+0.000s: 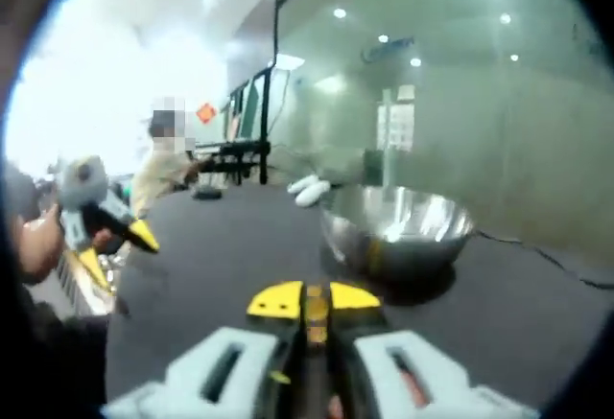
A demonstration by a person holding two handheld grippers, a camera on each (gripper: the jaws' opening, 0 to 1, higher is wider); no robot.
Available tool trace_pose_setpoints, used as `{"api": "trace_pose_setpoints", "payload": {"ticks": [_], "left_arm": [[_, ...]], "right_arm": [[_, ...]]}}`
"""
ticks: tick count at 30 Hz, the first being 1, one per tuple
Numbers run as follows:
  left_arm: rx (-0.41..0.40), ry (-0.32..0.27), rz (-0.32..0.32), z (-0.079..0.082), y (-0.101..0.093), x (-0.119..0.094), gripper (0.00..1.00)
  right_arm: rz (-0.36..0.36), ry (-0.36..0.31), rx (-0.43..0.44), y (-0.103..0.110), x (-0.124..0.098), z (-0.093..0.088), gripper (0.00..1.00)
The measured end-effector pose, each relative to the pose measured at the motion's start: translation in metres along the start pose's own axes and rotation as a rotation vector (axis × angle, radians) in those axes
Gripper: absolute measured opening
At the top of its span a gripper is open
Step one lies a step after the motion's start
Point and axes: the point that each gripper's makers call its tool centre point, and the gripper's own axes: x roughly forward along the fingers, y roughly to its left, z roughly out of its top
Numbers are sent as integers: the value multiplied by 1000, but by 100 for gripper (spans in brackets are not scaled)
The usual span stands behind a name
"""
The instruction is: Pick up the QQ candy scattered on the table and place it into the stainless steel bowl on the table
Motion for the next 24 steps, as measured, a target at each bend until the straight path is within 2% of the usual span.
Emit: {"api": "trace_pose_setpoints", "payload": {"ticks": [3,5,7,9,11,15,17,20,21,24], "left_arm": [[6,10,1,-3,-1,2,48],[8,13,-2,-3,-2,2,48],[6,11,-5,-3,-3,3,48],[8,12,-4,-3,-3,3,48],[9,11,-5,-2,-3,3,48],[13,3,6,0,-1,2,48],[4,4,7,0,0,1,48],[9,22,-1,-4,-4,0,48],[13,25,-3,-5,-5,-1,48],[27,8,9,-1,-4,-3,48]], "right_arm": [[-79,-30,-9,-22,3,22,10],[-145,-106,-14,-37,4,46,9],[-179,-132,-40,-50,10,63,9],[-194,-118,-53,-55,18,66,9],[-204,-132,-92,-60,29,75,9],[-178,-114,-94,-60,47,76,9],[-146,-121,-60,-59,52,80,9],[-163,-142,-40,-65,55,88,9],[-162,-139,-32,-74,62,86,9],[-141,-116,-36,-75,68,84,10]]}}
